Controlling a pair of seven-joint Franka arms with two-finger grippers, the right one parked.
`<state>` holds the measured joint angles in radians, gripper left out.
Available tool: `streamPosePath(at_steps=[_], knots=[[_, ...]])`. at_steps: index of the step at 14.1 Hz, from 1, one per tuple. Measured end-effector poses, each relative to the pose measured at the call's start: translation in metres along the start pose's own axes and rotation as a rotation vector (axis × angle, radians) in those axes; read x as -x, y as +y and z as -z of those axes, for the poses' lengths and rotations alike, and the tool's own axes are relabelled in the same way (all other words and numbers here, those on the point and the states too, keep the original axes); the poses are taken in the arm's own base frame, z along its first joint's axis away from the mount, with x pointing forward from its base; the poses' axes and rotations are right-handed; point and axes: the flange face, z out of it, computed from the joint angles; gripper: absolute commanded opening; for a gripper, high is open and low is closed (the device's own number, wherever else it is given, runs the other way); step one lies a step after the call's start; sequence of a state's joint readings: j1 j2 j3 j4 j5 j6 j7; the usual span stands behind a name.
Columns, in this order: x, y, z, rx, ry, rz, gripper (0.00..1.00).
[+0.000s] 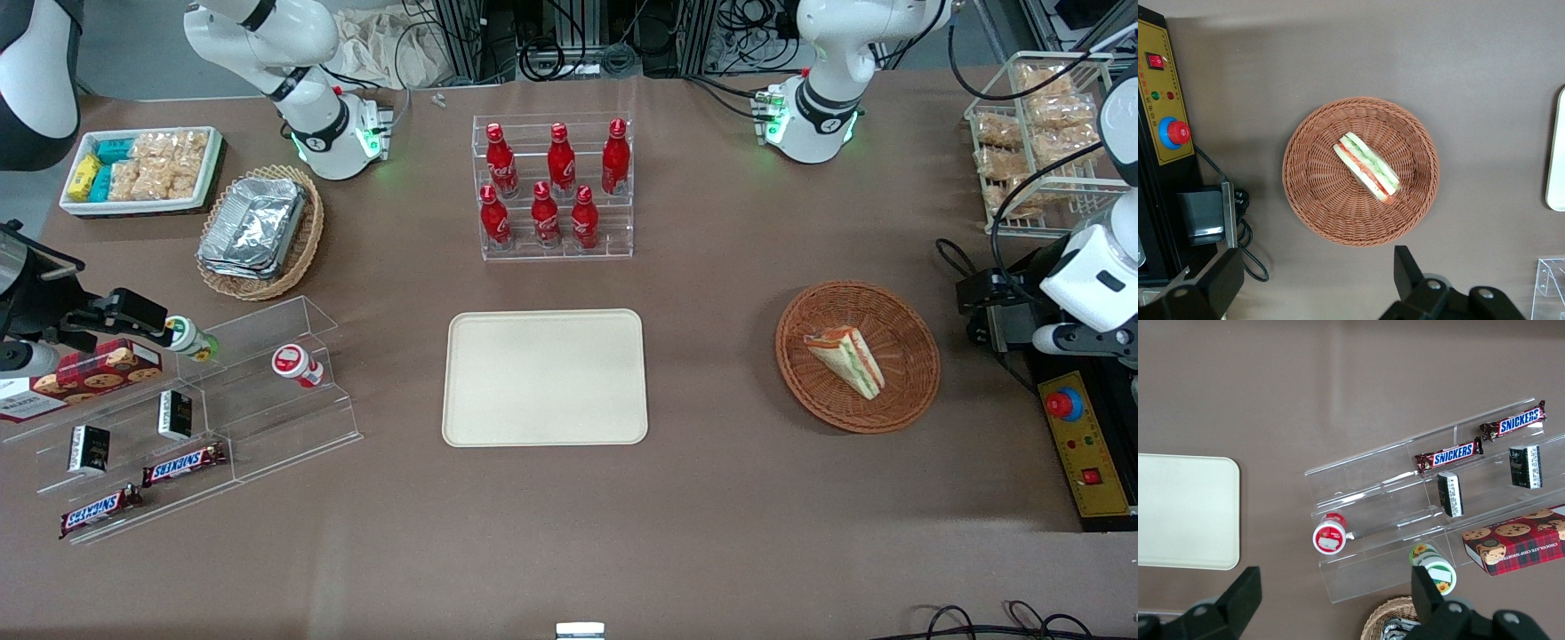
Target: Place sandwich from basket to tray
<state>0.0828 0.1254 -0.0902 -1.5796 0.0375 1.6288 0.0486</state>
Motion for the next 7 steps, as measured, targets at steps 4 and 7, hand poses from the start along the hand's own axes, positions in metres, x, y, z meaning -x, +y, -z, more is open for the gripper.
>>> streamPosePath(at_steps=[4, 7], knots=[[0.0001, 0.0009, -0.0001, 0.001, -0.001, 0.000, 1.00], [0.0005, 0.0013, -0.0032, 0.002, -0.015, 0.056, 1.00]])
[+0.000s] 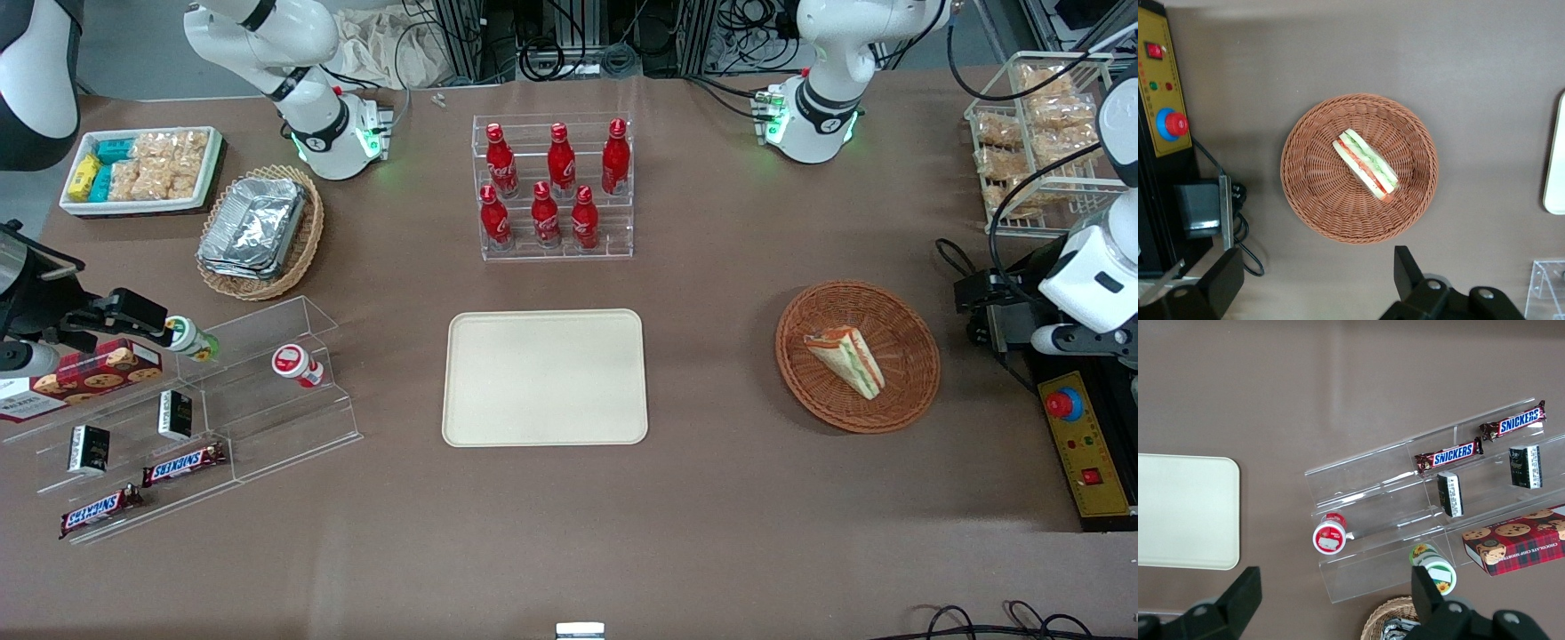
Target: Place sandwich from basket to tray
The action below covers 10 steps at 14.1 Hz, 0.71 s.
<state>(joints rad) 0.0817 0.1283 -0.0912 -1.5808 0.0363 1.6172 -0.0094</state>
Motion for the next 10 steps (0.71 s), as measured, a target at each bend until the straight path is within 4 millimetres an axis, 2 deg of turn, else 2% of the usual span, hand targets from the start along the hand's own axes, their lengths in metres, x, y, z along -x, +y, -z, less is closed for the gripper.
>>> streamPosePath(at_steps=[4, 5, 7, 10], knots=[[0.001, 0.004, -0.015, 0.033, -0.010, 0.078, 1.00], [0.002, 0.006, -0.026, 0.040, 0.011, 0.116, 1.00], [0.015, 0.015, -0.060, 0.041, 0.054, 0.209, 1.00], [0.034, 0.039, -0.102, 0.036, 0.036, 0.342, 1.00]])
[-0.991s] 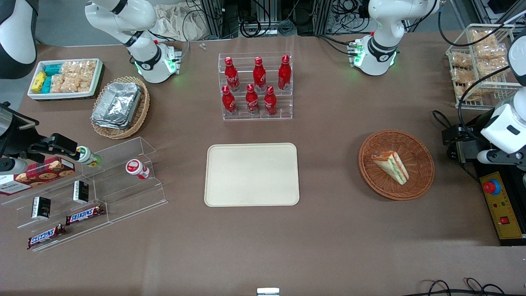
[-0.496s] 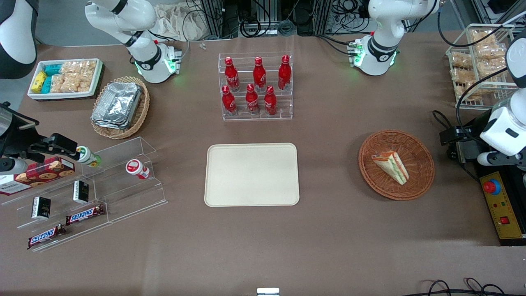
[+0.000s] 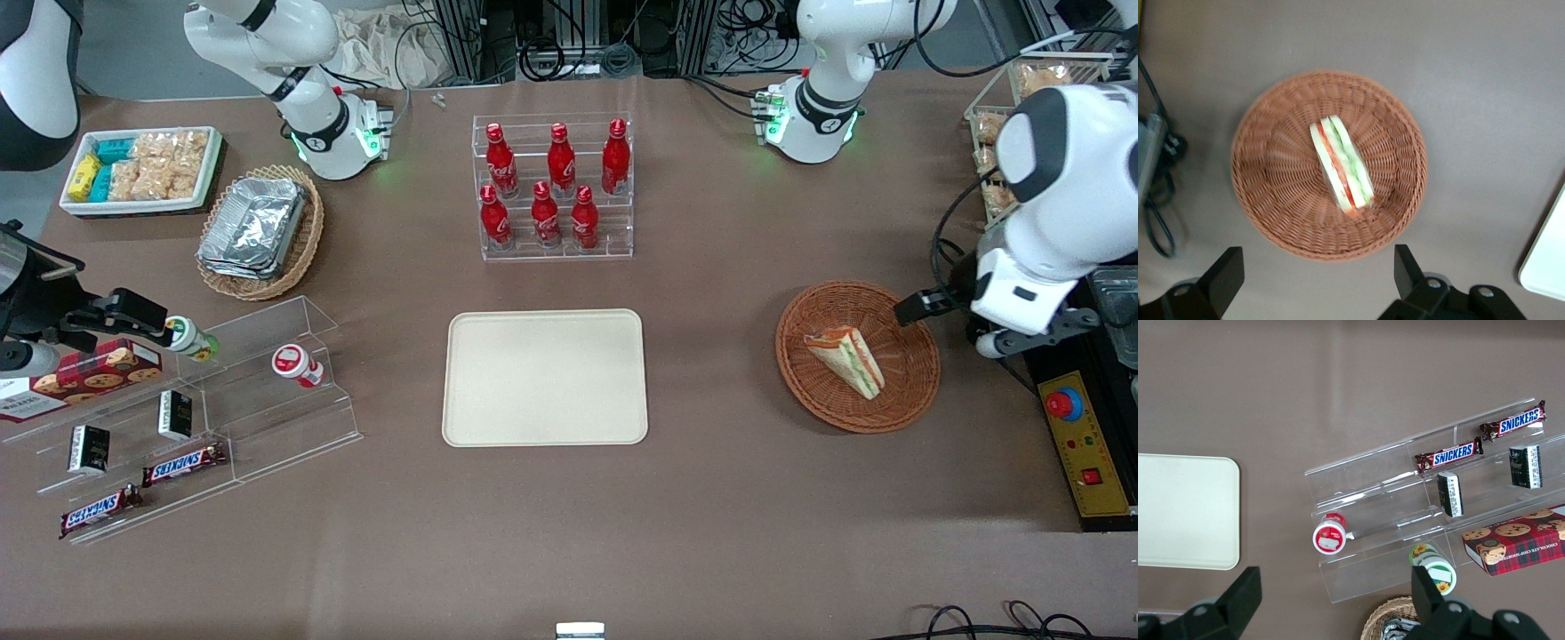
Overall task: Place sandwich from basket to tray
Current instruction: 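Lower the open left gripper over the wrapped sandwich in the basket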
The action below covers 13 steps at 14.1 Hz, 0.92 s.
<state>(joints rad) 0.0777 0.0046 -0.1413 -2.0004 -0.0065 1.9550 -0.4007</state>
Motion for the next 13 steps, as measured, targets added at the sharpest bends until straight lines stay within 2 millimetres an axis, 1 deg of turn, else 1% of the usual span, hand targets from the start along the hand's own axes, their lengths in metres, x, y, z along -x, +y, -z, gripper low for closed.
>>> streamPosePath(at_steps=[2, 3, 5, 7, 9, 13], knots=[[0.006, 0.009, -0.024, -0.005, -0.012, 0.059, 1.00], [0.008, 0.013, -0.041, -0.007, -0.019, 0.087, 1.00], [0.012, 0.019, -0.081, -0.029, -0.035, 0.131, 1.00], [0.011, 0.019, -0.117, -0.058, -0.055, 0.161, 1.00], [0.008, 0.020, -0.138, -0.063, -0.065, 0.175, 1.00], [-0.002, 0.018, -0.168, -0.045, -0.056, 0.212, 1.00]])
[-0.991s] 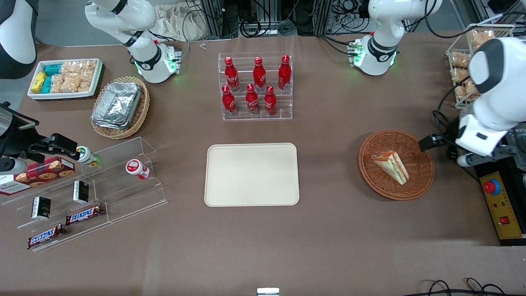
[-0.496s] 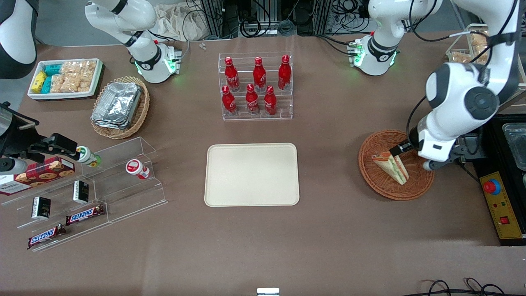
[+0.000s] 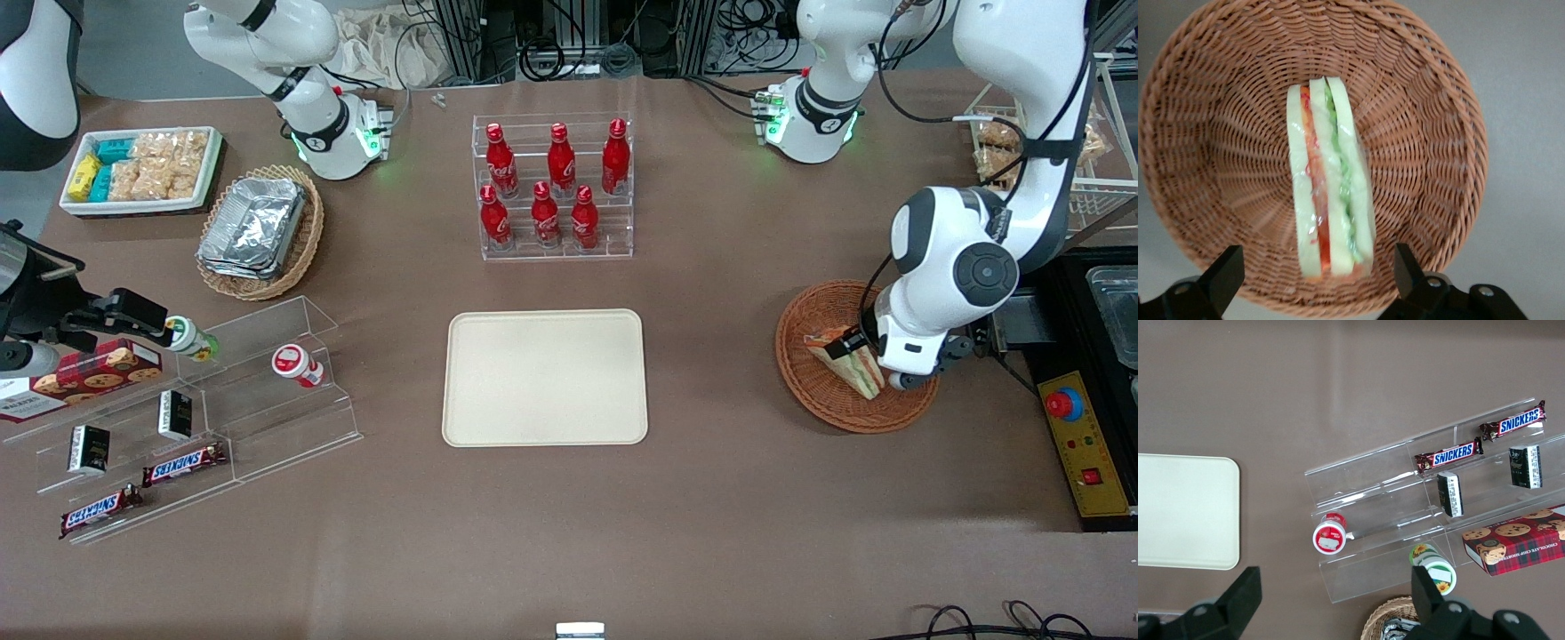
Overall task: Place sandwich from basket to tray
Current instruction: 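Lower the open left gripper over the wrapped sandwich in the basket, then close the left gripper on the sandwich's crust edge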
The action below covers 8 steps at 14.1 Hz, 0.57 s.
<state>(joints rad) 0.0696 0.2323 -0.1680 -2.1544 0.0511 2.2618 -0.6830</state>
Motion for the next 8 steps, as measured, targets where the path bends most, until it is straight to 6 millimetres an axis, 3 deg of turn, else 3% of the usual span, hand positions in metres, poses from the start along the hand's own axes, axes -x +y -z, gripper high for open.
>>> streamPosePath(at_steps=[2, 4, 6, 8], knots=[[-0.003, 0.002, -0.012, 0.005, -0.001, 0.029, 0.95], [-0.004, 0.003, -0.021, 0.005, -0.007, 0.054, 0.76], [-0.004, 0.003, -0.027, 0.004, -0.011, 0.076, 0.35], [-0.005, 0.004, -0.027, 0.004, -0.005, 0.110, 0.03]])
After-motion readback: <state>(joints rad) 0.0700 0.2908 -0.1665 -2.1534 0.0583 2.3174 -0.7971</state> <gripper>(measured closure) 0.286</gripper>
